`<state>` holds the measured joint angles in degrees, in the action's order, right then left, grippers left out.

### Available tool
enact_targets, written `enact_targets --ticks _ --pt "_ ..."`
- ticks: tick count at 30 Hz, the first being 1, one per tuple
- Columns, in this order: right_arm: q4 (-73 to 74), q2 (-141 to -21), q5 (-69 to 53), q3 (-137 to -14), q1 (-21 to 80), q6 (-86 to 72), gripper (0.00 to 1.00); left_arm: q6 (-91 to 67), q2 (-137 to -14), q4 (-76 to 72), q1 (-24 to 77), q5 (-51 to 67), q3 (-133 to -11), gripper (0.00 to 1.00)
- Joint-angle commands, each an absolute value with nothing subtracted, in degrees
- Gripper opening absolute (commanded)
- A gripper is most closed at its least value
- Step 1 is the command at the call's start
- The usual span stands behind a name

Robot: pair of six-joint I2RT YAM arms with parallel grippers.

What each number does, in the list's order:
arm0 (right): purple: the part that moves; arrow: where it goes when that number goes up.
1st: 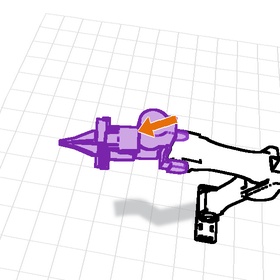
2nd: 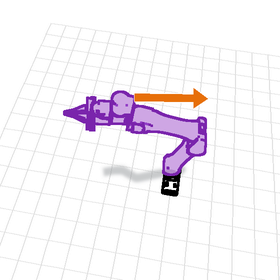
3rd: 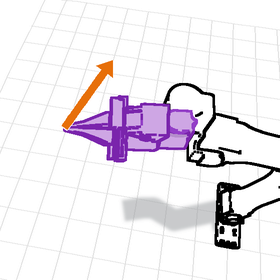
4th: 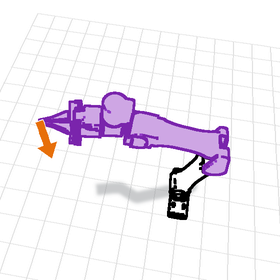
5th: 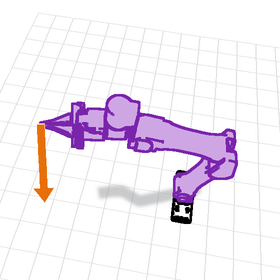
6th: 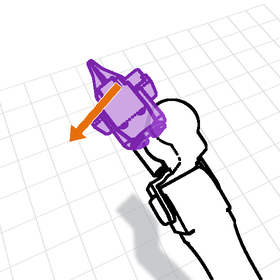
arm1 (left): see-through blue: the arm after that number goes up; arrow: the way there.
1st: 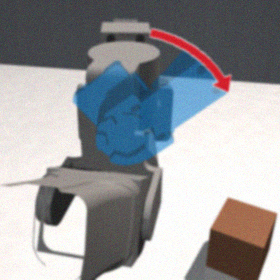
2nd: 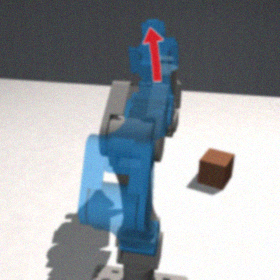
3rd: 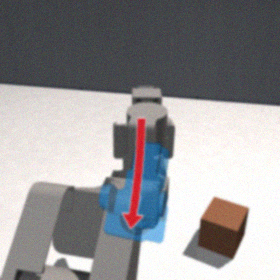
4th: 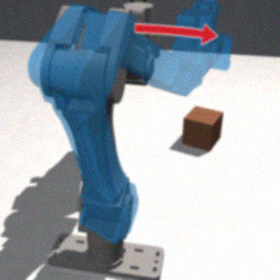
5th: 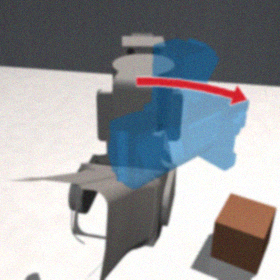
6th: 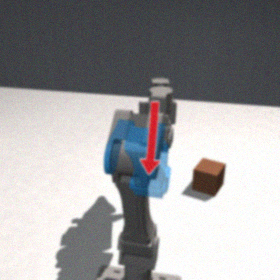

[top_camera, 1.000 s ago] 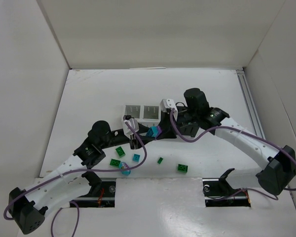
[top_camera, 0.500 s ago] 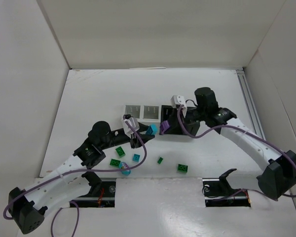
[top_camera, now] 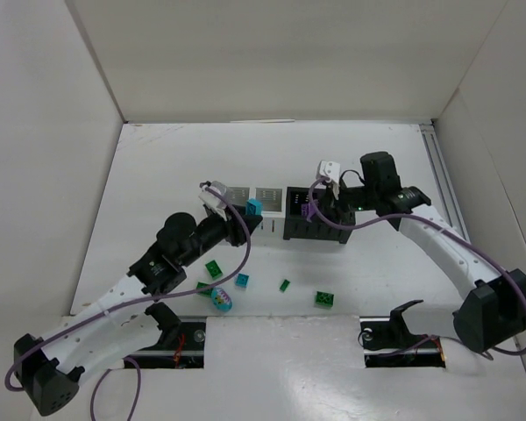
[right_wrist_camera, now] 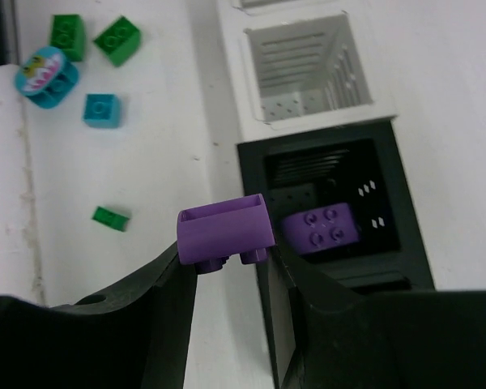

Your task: Sort the legos into containers by color

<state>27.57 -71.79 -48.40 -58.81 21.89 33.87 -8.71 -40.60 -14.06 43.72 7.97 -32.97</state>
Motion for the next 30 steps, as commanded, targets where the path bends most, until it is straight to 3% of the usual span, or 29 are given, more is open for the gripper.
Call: enact_targets --ticks 1,8,11,16,18,19,20,22,26,28,30 --pt "24.4 -73.3 -39.7 -62.0 22.8 34.5 0.00 -19.1 -43.1 -9.3 43.5 -0.4 -38.8 0.00" --pt "17.2 -76.4 -35.2 -63.6 24.1 32.5 0.03 -22.5 -43.2 -6.1 43.5 -1.8 -41.3 0.00" --pt "16.6 -78.8 -34.5 -64.2 24.7 32.5 0.12 -23.1 -42.7 -6.1 43.5 -2.3 -41.3 0.00" --pt "16.6 -81.1 -33.8 -64.2 24.7 32.5 0.18 -23.6 -44.6 -4.8 43.5 -3.3 -41.3 0.00" --pt "16.6 -81.1 -32.6 -63.5 25.2 32.5 0.32 -24.3 -46.0 -4.7 43.5 -3.9 -42.0 0.00" --pt "17.2 -81.1 -31.3 -63.5 25.8 32.5 0.44 -24.3 -47.0 -4.0 43.5 -4.0 -42.6 0.00" --pt "17.2 -81.1 -31.3 -63.5 25.8 32.5 0.45 -24.3 -47.5 -3.5 43.5 -4.6 -42.6 0.00" --pt "17.8 -80.4 -30.7 -63.5 26.4 32.5 0.59 -24.3 -48.6 -3.5 43.5 -4.6 -43.9 0.00" --pt "19.9 -78.5 -28.9 -65.5 27.1 32.5 0.72 -24.8 -51.8 -3.0 43.5 -5.1 -45.1 0.08" --pt "21.3 -77.7 -28.3 -66.0 27.6 32.5 0.87 -24.8 -53.0 -3.0 43.5 -5.1 -46.7 0.08" --pt "21.3 -75.9 -27.8 -66.0 27.6 32.5 0.87 -24.2 -55.0 -3.0 43.5 -5.1 -47.5 0.08"
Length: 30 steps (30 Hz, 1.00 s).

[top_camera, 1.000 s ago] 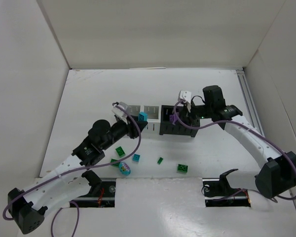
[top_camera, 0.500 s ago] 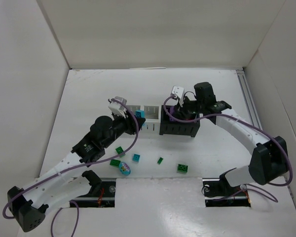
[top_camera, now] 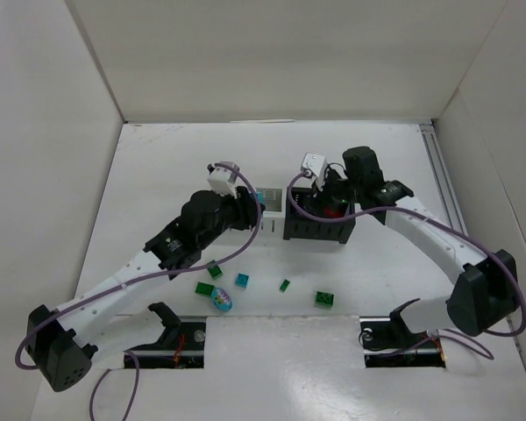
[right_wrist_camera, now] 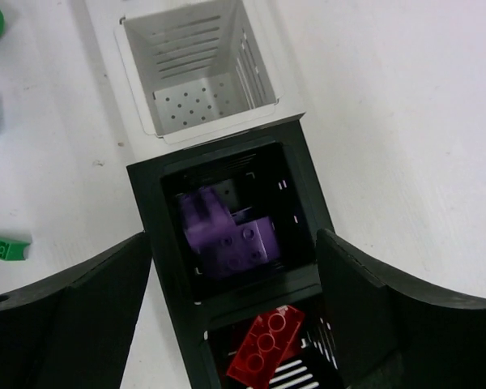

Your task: Sort the legos into containers by color

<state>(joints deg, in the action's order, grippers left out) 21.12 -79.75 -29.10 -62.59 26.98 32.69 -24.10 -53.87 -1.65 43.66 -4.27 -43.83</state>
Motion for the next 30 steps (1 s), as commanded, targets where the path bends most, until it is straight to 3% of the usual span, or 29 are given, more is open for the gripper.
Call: enact_targets --ticks 1,16,19,30 --pt "21.9 -74.9 -27.1 -66.0 27.6 32.5 0.87 -23.6 -55.8 -3.0 43.5 -5.1 -48.1 0.08" --pt "29.5 -55.3 -16.7 -57.7 19.2 30.5 0.93 -22.4 -76.2 2.4 42.5 -4.0 -60.6 0.04" --pt "30.7 -53.9 -16.7 -56.3 18.1 31.0 0.94 -22.4 -77.4 2.4 42.5 -4.8 -60.6 0.17" --pt "31.7 -52.3 -18.6 -54.1 17.5 32.1 0.94 -24.7 -79.3 -4.5 42.5 -11.9 -57.8 0.15"
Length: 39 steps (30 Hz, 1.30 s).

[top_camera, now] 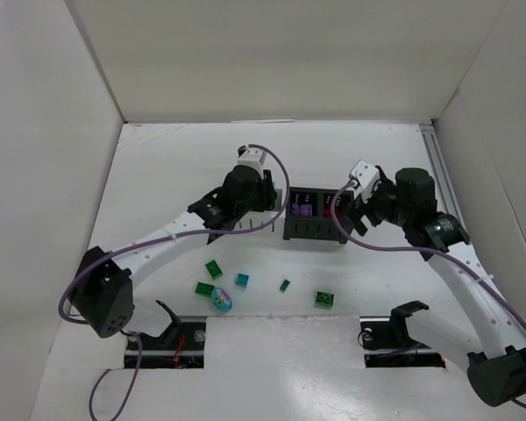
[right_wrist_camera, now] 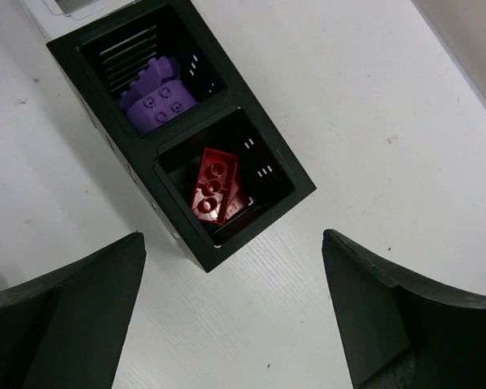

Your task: Sort the legos into containers by color

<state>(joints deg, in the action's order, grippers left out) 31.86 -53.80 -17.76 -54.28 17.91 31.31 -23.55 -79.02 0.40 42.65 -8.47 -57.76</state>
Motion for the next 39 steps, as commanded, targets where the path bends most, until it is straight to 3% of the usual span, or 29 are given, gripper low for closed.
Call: enact_targets --ticks 1,4,9,13,15,21,25,30,39 --pt "31.7 -52.3 -18.6 -54.1 17.5 32.1 0.94 -24.7 -79.3 -5.2 42.5 -12.4 -57.8 0.15" --pt "32.3 -51.7 -18.6 -54.1 17.5 32.1 0.95 -25.2 -80.7 -5.2 42.5 -12.4 -57.2 0.17" --pt "32.3 -51.1 -18.0 -53.5 17.5 32.1 0.95 -25.2 -81.4 -3.8 42.5 -12.4 -57.7 0.37" --pt "32.8 -51.1 -20.0 -53.5 17.5 34.0 1.00 -25.2 -80.0 -3.3 42.5 -12.4 -57.1 0.45" --pt "32.8 -50.5 -21.3 -53.0 17.5 34.6 1.00 -24.6 -78.1 -3.3 42.5 -12.4 -56.5 0.57" --pt "32.3 -50.5 -21.3 -51.7 22.1 36.9 1.00 -24.0 -72.9 -1.0 42.5 -11.2 -55.5 0.68" --pt "27.2 -51.8 -17.0 -50.4 36.3 36.0 1.00 -26.9 -66.2 5.0 42.5 -11.2 -54.4 1.00" --pt "11.8 -62.0 -11.6 -47.9 56.3 32.4 0.98 -34.5 -55.8 14.4 42.5 -12.6 -51.5 1.00" --pt "-8.2 -87.8 -4.9 -49.7 67.3 25.5 0.95 -50.1 -42.6 32.3 42.5 -20.3 -46.7 1.00"
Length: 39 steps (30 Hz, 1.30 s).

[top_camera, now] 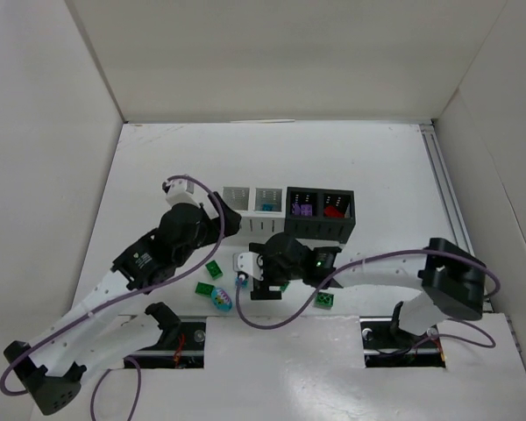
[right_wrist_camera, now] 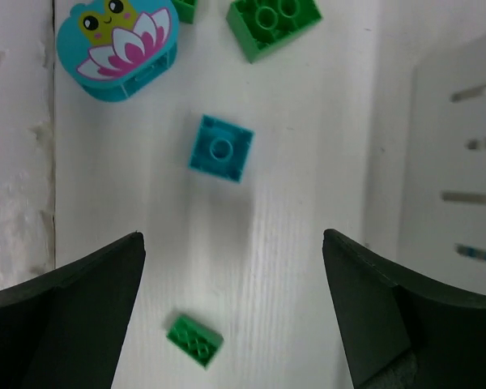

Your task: Sort the legos into containers by color

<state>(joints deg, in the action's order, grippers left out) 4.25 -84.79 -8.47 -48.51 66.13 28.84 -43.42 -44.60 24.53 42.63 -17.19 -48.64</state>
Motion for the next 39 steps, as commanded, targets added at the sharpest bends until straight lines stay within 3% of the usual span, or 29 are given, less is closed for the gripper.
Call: enact_targets --ticks 1,10,15,18,19,23,28,30,34,39 --pt "-9.7 -89.6 -4.9 -50.4 67.3 25.5 0.94 -50.6 -41.9 33.0 42.5 -20.3 -46.7 1.00" --pt "-14.6 -101.1 -7.3 -53.4 67.3 22.3 0.90 -54.8 -37.0 36.4 42.5 -20.3 -43.2 1.00" --pt "-15.6 -103.5 -9.9 -54.7 67.3 22.3 0.81 -56.2 -34.7 38.1 42.5 -19.8 -41.9 1.00" --pt "-15.6 -103.5 -9.3 -54.1 67.3 22.3 0.66 -57.4 -33.1 38.7 42.5 -19.8 -41.9 1.00" --pt "-15.6 -103.5 -9.3 -54.1 67.3 21.8 0.54 -57.4 -32.5 38.7 42.5 -19.3 -41.9 1.00" --pt "-15.6 -101.3 -8.7 -52.3 67.3 21.8 0.40 -59.2 -32.0 40.0 42.5 -19.8 -41.9 1.00" --pt "-15.6 -98.4 -10.3 -52.3 67.3 24.7 0.35 -59.9 -33.1 40.5 42.5 -19.2 -41.9 1.00" --pt "-15.6 -98.3 -10.3 -52.3 67.3 25.2 0.29 -60.4 -33.7 40.5 42.5 -19.2 -41.9 1.00" --pt "-15.6 -94.3 -11.0 -51.7 67.3 25.2 0.29 -61.7 -34.2 41.0 42.5 -17.1 -41.9 1.00" --pt "-7.0 -85.5 -0.6 -54.0 67.3 27.0 0.29 -64.8 -34.2 42.1 42.5 -15.5 -40.8 1.00"
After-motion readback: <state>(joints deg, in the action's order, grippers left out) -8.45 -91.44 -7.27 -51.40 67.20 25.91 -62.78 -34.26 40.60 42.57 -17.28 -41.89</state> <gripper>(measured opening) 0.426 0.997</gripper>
